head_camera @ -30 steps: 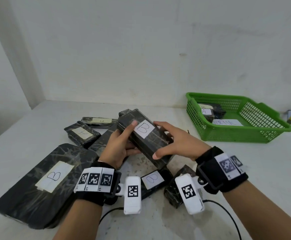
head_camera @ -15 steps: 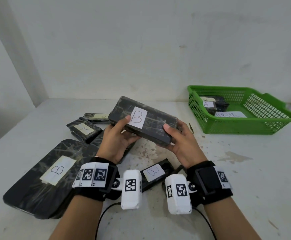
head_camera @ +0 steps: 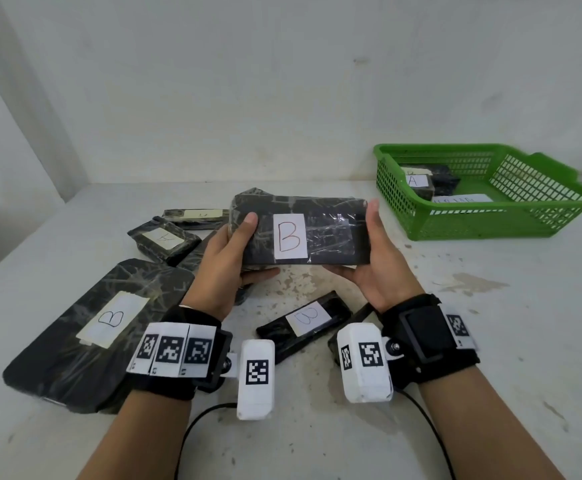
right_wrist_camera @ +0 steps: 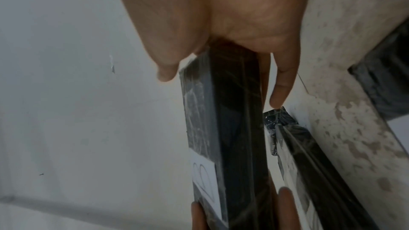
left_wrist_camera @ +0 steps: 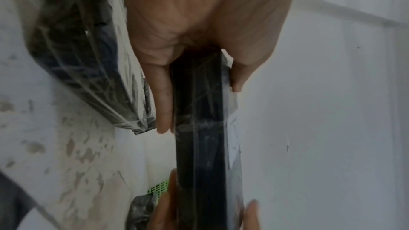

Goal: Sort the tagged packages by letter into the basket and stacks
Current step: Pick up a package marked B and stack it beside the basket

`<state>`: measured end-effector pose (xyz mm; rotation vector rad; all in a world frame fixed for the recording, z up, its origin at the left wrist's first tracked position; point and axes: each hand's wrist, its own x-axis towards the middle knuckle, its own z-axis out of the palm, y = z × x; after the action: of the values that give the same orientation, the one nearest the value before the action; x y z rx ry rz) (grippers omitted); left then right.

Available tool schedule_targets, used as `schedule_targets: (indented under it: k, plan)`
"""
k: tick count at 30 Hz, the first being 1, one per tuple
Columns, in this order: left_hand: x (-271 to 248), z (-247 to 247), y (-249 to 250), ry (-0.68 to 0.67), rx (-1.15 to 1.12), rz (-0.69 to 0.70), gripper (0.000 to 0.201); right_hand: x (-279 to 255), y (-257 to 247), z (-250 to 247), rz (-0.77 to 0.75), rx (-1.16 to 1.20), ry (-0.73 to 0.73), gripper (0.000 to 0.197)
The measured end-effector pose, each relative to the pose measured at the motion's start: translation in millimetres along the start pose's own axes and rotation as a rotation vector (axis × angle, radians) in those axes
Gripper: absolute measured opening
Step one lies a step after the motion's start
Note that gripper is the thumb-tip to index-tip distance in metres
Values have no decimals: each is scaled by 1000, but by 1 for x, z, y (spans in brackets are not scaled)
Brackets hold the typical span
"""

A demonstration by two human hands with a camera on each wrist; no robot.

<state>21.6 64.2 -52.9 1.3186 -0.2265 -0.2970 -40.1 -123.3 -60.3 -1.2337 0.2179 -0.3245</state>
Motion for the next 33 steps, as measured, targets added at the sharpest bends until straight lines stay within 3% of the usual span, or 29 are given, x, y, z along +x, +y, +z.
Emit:
schedule_targets:
  k: [5, 8, 14, 17, 20, 22, 26, 30, 33]
  plan:
    - [-5, 4, 3, 10, -49, -30, 21, -1, 1, 3, -80, -46, 87, 45]
    - [-5, 9, -1, 62, -14, 17, 31, -1, 0, 3, -96, -74, 85, 45]
    - [-4, 10, -1, 130, -30, 104, 30, -6, -3, 9, -118, -53, 36, 58]
    - [-6, 10, -1, 107, -37, 90, 33, -7, -2, 11, -176, -86, 94, 28]
    - [-7, 11, -2, 118, -14, 76, 38, -7, -1, 11, -186, -119, 112, 18]
    - [-7, 11, -2, 139, -12, 83, 24, -7, -2, 12, -162, -99, 106, 24]
    - [-8, 12, 0, 147, -9, 106, 14, -9, 0, 14, -144, -87, 103, 63]
    - [-9, 13, -3, 116, 1, 91, 18, -8, 4, 13, -149, -101, 152, 47]
    - [-9, 13, -3, 81, 22, 84, 30, -5, 5, 10, -123, -90, 153, 54]
